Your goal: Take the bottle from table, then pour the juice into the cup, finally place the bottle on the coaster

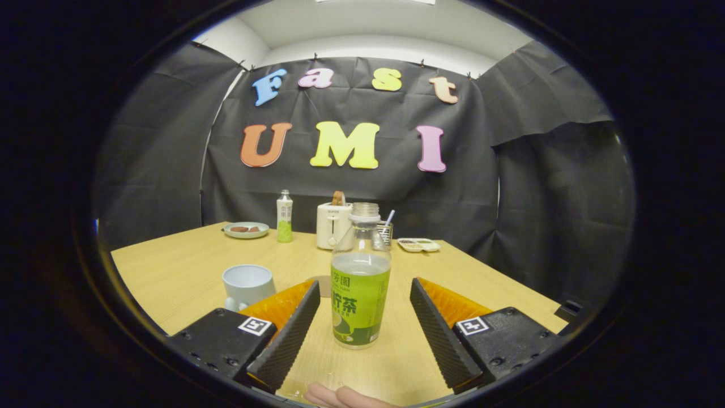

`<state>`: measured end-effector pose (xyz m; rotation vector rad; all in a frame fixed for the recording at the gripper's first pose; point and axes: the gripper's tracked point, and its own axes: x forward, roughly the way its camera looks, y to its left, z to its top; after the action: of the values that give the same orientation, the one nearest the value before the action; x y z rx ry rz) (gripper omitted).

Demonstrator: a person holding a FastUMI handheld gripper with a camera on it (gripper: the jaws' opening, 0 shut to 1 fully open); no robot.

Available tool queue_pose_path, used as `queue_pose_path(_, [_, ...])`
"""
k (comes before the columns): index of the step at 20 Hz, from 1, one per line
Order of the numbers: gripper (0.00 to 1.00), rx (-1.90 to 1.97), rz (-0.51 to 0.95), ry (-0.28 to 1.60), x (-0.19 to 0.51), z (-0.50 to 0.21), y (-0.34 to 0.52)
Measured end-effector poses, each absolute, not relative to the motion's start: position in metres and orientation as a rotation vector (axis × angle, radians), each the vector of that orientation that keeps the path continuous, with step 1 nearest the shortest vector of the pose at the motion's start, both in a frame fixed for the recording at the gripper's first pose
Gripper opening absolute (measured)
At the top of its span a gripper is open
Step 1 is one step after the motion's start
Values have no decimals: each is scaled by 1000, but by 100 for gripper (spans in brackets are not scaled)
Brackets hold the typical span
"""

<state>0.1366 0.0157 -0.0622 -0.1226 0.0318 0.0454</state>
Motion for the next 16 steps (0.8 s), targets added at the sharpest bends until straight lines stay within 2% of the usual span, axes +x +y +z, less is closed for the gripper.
queue_pose_path(8, [100,-105,76,92,179,-66,30])
queue_pose_path(10, [100,-124,35,130,196,-76,21])
queue_pose_path(12, [83,-106,-20,139,194,-70,11])
queue_pose_path(16, [80,-184,1,130,178,-50,18])
